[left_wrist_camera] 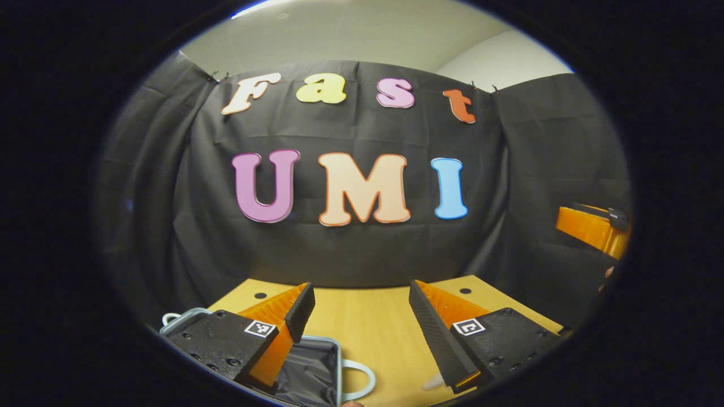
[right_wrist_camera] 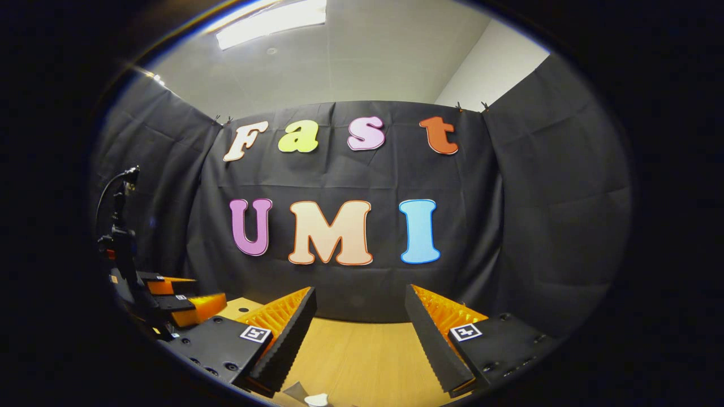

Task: First open the suitcase, pack the skin care products into it, and then close the suitcase.

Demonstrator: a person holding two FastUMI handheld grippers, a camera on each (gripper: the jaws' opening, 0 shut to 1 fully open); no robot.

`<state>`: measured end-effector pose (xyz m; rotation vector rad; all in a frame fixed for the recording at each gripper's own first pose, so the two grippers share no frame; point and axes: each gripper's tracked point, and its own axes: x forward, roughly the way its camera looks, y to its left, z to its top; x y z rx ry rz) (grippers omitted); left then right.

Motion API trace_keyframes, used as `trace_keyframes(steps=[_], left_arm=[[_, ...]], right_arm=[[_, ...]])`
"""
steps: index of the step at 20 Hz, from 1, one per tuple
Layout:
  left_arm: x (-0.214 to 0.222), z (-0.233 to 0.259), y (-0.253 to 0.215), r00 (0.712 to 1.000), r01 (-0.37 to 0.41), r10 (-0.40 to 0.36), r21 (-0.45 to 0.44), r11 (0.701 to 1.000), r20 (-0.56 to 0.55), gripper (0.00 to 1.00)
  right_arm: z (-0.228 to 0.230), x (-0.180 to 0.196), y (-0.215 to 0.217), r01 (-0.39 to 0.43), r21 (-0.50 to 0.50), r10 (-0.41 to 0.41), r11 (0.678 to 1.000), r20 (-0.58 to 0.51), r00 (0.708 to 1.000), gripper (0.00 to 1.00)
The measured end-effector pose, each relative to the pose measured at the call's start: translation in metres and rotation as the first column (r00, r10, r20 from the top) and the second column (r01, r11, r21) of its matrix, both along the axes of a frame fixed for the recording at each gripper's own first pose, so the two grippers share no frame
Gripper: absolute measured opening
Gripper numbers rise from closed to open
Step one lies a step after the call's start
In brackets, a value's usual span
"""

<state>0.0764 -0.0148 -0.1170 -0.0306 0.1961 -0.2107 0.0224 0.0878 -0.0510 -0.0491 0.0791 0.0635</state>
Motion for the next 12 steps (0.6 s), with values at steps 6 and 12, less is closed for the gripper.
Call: trace_keyframes(steps=[6, 12], left_arm=[[-0.019, -0.066, -0.058, 0.979, 0.125, -0.129, -0.032, 0.992, -0.156, 0.98], [-0.054, -0.141, -0.093, 0.918, 0.180, -0.189, -0.060, 0.982, -0.348, 0.99]], right_arm=[[0.004, -0.009, -0.029, 0.026, -0.022, -0.026, 0.999, 0.001, 1.000, 0.98], [0.002, -0.020, -0.056, 0.054, -0.047, -0.054, 0.997, -0.008, 0.998, 0.98]])
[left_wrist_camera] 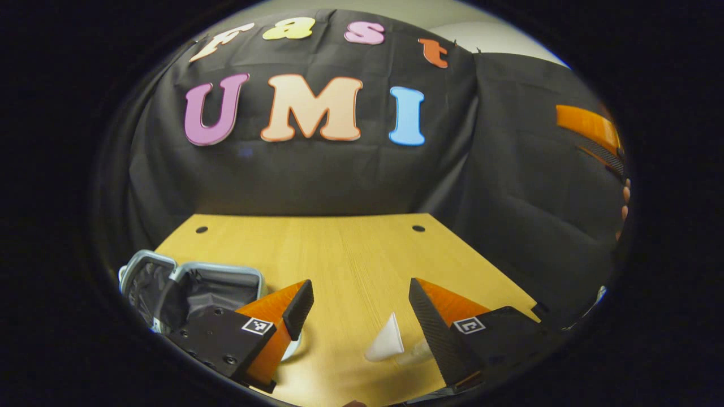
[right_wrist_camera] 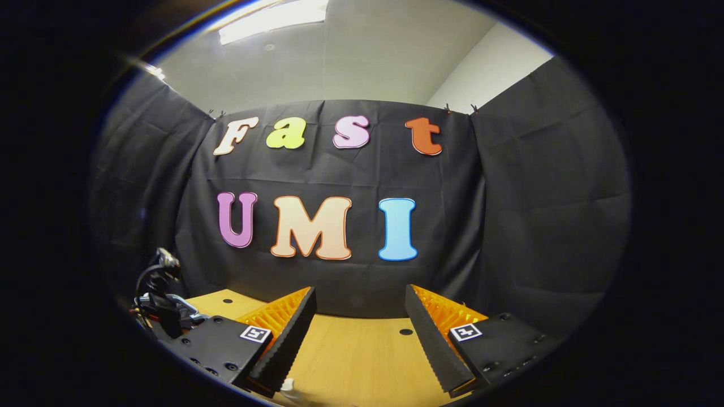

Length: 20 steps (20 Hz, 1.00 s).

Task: First open the suitcase, pack the skin care products into it, and then close the suitcase.

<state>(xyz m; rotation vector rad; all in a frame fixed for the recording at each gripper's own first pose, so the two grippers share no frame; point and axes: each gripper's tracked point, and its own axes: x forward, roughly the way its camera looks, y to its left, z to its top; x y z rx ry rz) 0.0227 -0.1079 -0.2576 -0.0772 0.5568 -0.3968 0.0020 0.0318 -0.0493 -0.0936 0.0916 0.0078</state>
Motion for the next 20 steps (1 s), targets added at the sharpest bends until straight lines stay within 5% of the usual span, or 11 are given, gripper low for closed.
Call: trace_keyframes(steps=[15, 18, 20], left_arm=[[-0.034, -0.111, -0.005, 0.969, 0.042, -0.028, 0.054, 0.998, -0.246, 0.95], [-0.039, -0.122, -0.015, 0.957, 0.067, -0.055, 0.033, 0.997, -0.286, 0.70], [-0.034, -0.120, -0.012, 0.959, 0.066, -0.055, 0.031, 0.997, -0.277, 0.34]], right_arm=[[-0.017, -0.008, -0.008, 0.005, -0.047, -0.008, 0.999, -0.056, 0.998, 0.99], [-0.025, -0.010, 0.003, -0.010, -0.044, 0.007, 0.999, -0.072, 0.997, 0.99], [-0.033, -0.011, 0.011, -0.022, -0.040, 0.019, 0.999, -0.087, 0.996, 0.99]])
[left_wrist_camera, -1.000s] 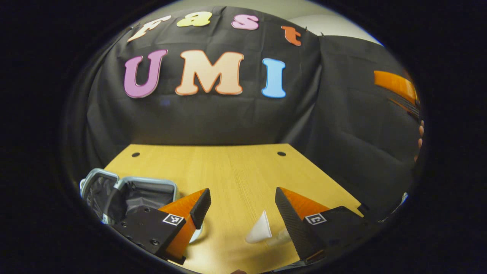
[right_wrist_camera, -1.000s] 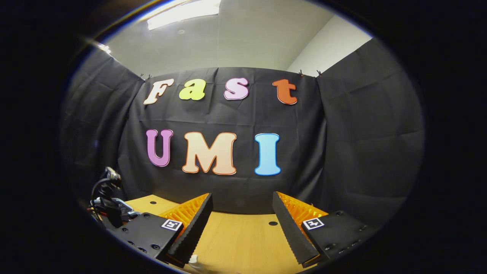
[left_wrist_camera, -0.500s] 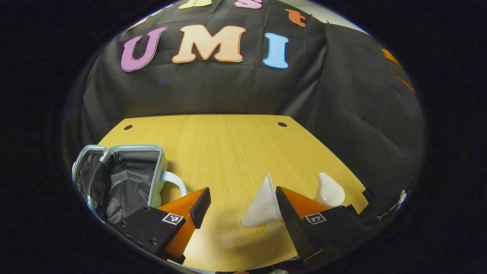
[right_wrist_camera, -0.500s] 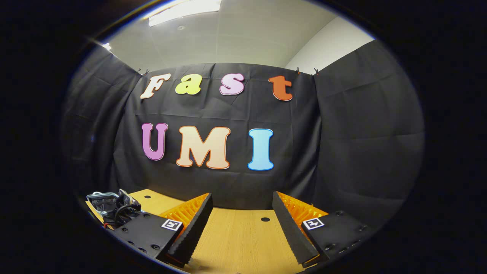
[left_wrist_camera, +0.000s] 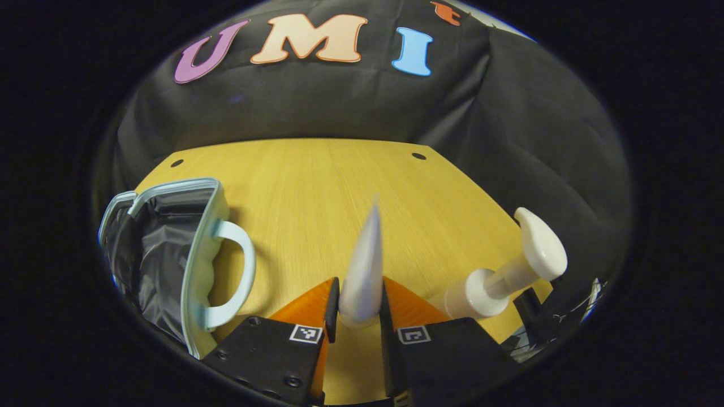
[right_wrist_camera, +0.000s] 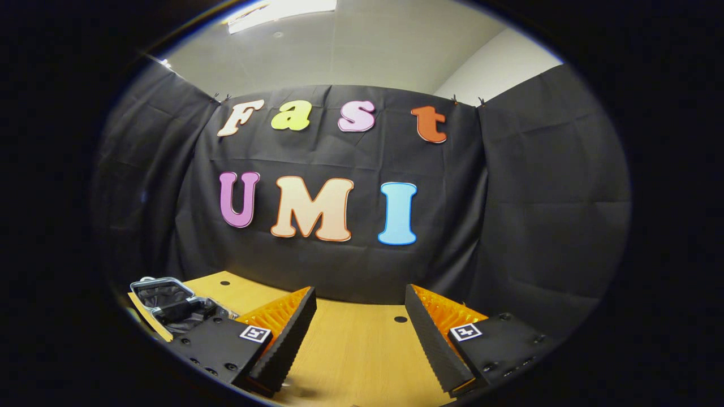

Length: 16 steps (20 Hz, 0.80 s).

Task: First open the suitcase, pack the skin care products into it, and then close the suitcase.

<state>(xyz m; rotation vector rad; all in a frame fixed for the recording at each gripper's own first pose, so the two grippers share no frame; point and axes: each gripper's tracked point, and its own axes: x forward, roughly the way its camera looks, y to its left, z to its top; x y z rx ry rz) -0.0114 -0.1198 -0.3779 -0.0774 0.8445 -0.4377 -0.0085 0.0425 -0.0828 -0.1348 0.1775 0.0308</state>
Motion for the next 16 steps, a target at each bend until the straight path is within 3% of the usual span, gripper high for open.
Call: trace_keyframes(steps=[7, 16], left_arm=[[0.009, 0.050, 0.009, 0.999, 0.030, -0.028, -0.044, 0.999, 0.047, 0.28], [0.021, 0.119, 0.056, 0.987, -0.027, 0.031, -0.026, 0.999, 0.159, 0.27]], right_arm=[[-0.062, 0.004, 0.037, -0.067, 0.017, 0.068, 0.998, -0.096, 0.993, 0.99], [-0.193, -0.019, 0.090, -0.183, 0.076, 0.198, 0.980, -0.320, 0.927, 0.99]])
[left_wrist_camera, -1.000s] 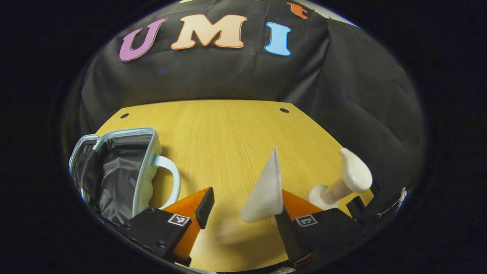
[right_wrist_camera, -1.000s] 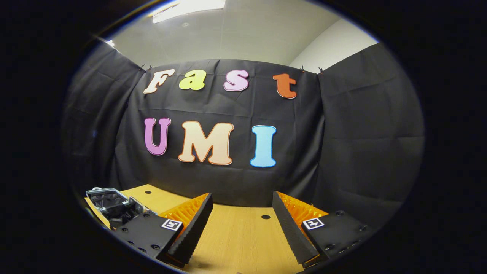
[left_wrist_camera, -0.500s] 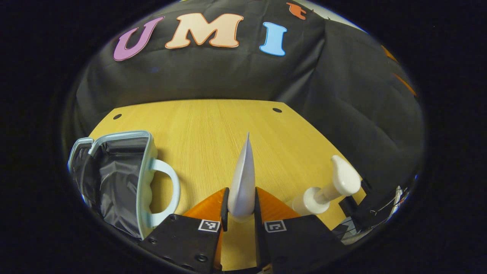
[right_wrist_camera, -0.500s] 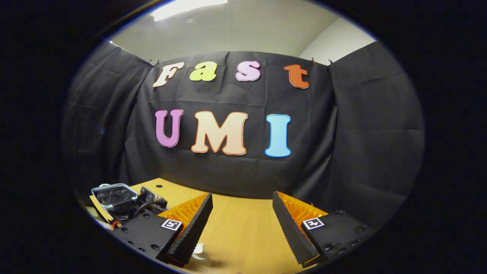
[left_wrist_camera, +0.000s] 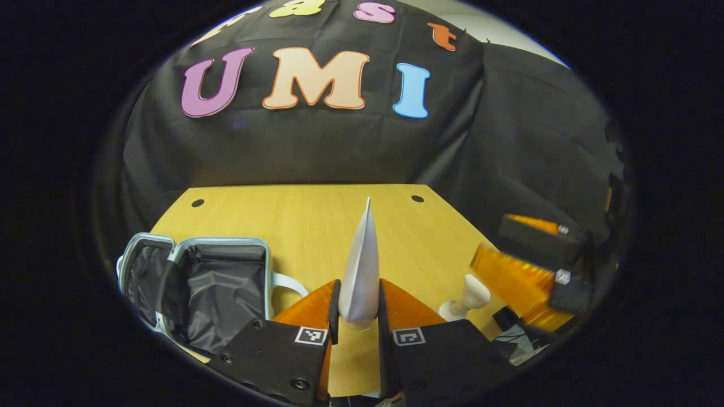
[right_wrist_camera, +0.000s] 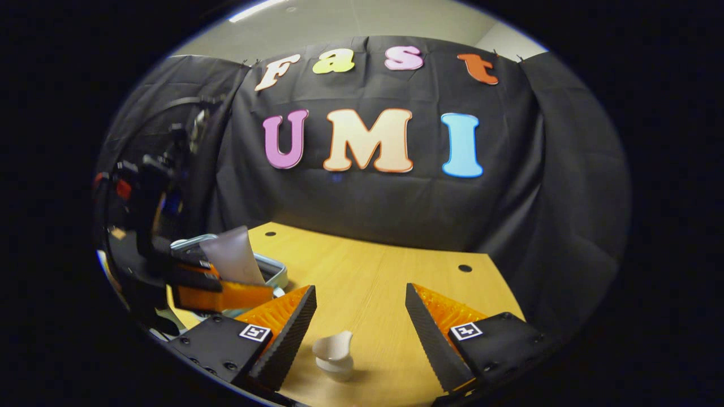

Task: First open the suitcase, pack the skin care products into it, and then close the suitcase.

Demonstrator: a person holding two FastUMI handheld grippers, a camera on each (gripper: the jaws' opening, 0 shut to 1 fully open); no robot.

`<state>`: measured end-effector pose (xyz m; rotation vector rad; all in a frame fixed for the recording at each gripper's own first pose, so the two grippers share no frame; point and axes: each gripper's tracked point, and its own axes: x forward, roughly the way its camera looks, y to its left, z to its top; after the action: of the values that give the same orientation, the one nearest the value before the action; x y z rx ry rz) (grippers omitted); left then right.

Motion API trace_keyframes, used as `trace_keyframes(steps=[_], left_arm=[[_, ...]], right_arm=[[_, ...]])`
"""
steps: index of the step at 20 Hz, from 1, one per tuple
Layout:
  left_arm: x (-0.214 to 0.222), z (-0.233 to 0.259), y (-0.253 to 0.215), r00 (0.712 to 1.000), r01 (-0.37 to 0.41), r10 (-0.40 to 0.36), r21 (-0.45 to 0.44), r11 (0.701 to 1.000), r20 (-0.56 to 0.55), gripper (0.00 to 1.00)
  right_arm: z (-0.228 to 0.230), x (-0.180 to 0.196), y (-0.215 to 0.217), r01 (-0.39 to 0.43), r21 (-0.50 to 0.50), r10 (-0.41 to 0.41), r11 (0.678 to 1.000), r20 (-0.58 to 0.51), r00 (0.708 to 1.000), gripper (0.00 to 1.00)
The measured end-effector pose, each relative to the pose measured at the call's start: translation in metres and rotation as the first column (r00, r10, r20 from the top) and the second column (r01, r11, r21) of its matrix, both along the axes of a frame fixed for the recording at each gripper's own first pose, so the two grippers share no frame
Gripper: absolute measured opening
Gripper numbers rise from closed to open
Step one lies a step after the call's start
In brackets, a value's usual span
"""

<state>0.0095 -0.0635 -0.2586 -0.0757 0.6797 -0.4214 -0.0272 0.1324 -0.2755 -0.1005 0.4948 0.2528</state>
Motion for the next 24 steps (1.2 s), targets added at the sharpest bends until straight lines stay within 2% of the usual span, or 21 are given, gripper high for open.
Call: trace_keyframes(steps=[7, 10, 12, 13, 14, 17, 20, 24], left_arm=[[-0.003, 0.025, 0.032, 0.998, -0.047, 0.045, 0.039, 0.998, 0.036, 0.28], [-0.006, 0.027, 0.038, 0.998, -0.055, 0.053, 0.048, 0.997, 0.035, 0.27], [-0.009, 0.025, 0.045, 0.998, -0.066, 0.065, 0.050, 0.997, 0.025, 0.27], [-0.010, 0.024, 0.050, 0.997, -0.071, 0.070, 0.056, 0.996, 0.019, 0.24], [-0.010, 0.022, 0.054, 0.997, -0.075, 0.075, 0.062, 0.995, 0.015, 0.28], [-0.008, 0.016, 0.077, 0.996, -0.094, 0.094, 0.092, 0.991, 0.002, 0.27], [0.000, -0.001, 0.113, 0.991, -0.126, 0.132, 0.147, 0.981, -0.032, 0.27], [0.000, -0.045, 0.169, 0.972, -0.120, 0.168, 0.266, 0.956, -0.163, 0.28]], right_arm=[[-0.092, -0.031, 0.004, -0.017, -0.030, 0.012, 0.999, -0.150, 0.989, 1.00], [-0.119, -0.049, 0.007, -0.051, -0.036, 0.043, 0.998, -0.205, 0.978, 0.94], [-0.120, -0.047, 0.007, -0.045, -0.034, 0.037, 0.998, -0.206, 0.978, 0.64], [-0.117, -0.046, 0.006, -0.040, -0.037, 0.032, 0.998, -0.211, 0.977, 0.58], [-0.111, -0.042, 0.008, -0.038, -0.026, 0.032, 0.999, -0.211, 0.977, 0.59], [-0.079, -0.025, 0.033, -0.061, 0.037, 0.067, 0.997, -0.193, 0.979, 0.55], [-0.045, -0.006, 0.064, -0.092, 0.087, 0.105, 0.992, -0.154, 0.983, 0.57], [-0.022, 0.005, 0.100, -0.119, 0.116, 0.134, 0.986, -0.127, 0.983, 0.57]])
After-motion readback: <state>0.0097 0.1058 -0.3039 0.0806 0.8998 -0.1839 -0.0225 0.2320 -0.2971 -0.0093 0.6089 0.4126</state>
